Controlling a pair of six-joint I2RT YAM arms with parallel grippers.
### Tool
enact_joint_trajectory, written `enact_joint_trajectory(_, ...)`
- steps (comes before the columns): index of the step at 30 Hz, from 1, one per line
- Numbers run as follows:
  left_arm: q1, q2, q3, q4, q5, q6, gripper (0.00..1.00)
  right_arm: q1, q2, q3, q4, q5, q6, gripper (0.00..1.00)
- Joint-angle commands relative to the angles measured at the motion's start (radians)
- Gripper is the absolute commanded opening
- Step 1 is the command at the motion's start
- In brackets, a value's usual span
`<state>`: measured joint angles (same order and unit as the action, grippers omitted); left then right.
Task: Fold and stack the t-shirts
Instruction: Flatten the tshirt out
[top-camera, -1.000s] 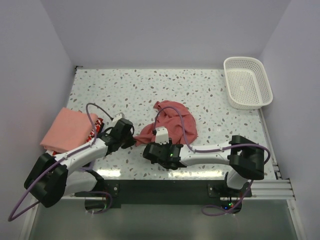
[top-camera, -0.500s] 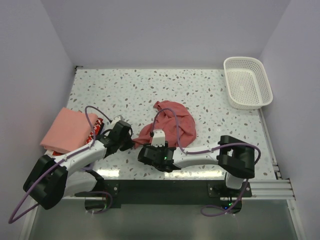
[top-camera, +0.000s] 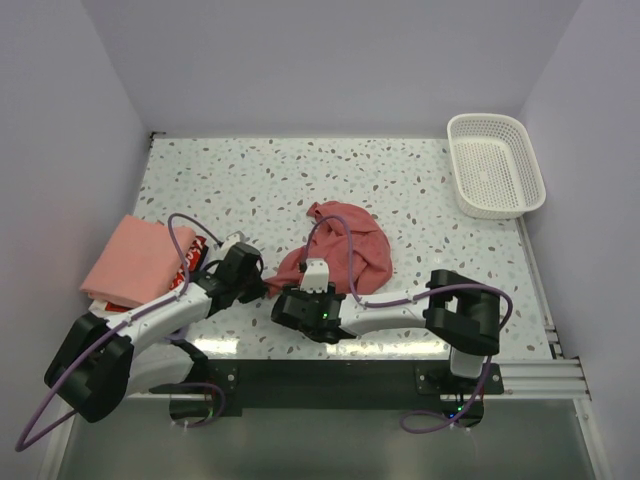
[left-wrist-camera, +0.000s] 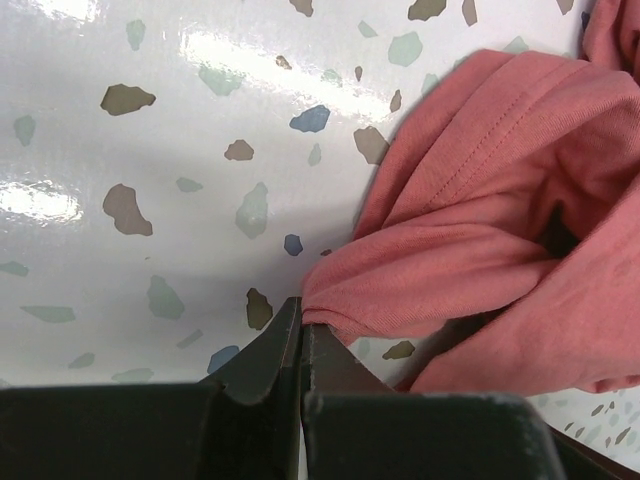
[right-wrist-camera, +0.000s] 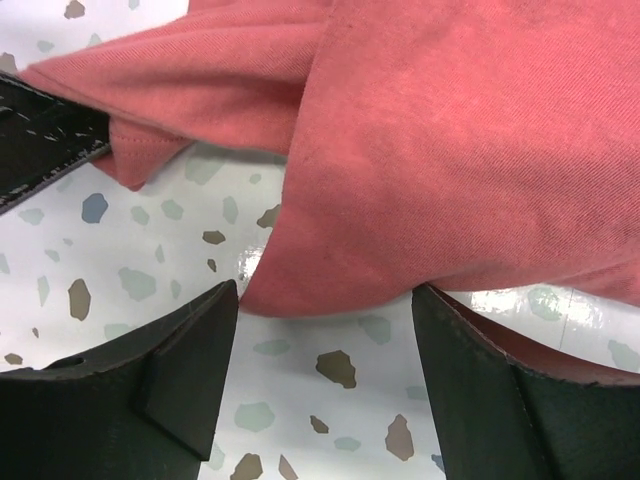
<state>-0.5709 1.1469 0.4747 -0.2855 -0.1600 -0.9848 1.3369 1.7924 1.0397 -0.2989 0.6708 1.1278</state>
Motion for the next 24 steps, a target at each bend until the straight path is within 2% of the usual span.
enact_joint_trajectory(1, 0.008, -0.021, -0.011, 0.029, -0.004, 0.009, 0.0, 0.001, -0.001, 0.052, 0.0, 0.09, 0.036, 0.74)
enact_joint_trajectory(6, 0.008, -0.026, -0.011, 0.026, -0.003, 0.008, 0.0, -0.013, 0.019, 0.016, -0.005, 0.082, 0.062, 0.72)
enact_joint_trajectory(9, 0.008, -0.027, -0.011, 0.028, 0.0, 0.005, 0.0, -0.022, 0.018, -0.001, -0.014, 0.073, 0.056, 0.58)
enact_joint_trajectory(10, 0.008, -0.03, -0.011, 0.028, 0.002, 0.006, 0.0, -0.027, 0.018, -0.004, -0.028, 0.073, 0.052, 0.51)
enact_joint_trajectory(12, 0.008, -0.03, -0.011, 0.026, 0.004, 0.005, 0.0, -0.036, 0.012, -0.013, -0.035, 0.066, 0.046, 0.44)
enact_joint_trajectory(14, 0.008, -0.033, -0.008, 0.026, 0.005, 0.001, 0.0, -0.047, 0.001, -0.038, -0.032, 0.05, 0.044, 0.32)
enact_joint_trajectory(16, 0.008, -0.039, -0.007, 0.017, 0.004, 0.0, 0.0, -0.061, -0.037, -0.059, -0.028, 0.044, 0.041, 0.2)
enact_joint_trajectory(18, 0.008, -0.053, -0.005, 0.008, 0.0, 0.003, 0.0, -0.067, -0.08, -0.098, -0.023, 0.047, 0.03, 0.14)
enact_joint_trajectory(19, 0.008, -0.059, -0.004, 0.003, -0.003, 0.002, 0.0, -0.07, -0.126, -0.119, -0.022, 0.05, 0.027, 0.06)
enact_joint_trajectory(21, 0.008, -0.076, 0.002, -0.009, -0.006, 0.003, 0.0, -0.079, -0.172, -0.136, -0.043, 0.059, 0.013, 0.0)
enact_joint_trajectory(24, 0.008, -0.098, 0.022, -0.044, -0.021, 0.014, 0.0, -0.093, -0.313, -0.173, -0.095, 0.072, -0.006, 0.0)
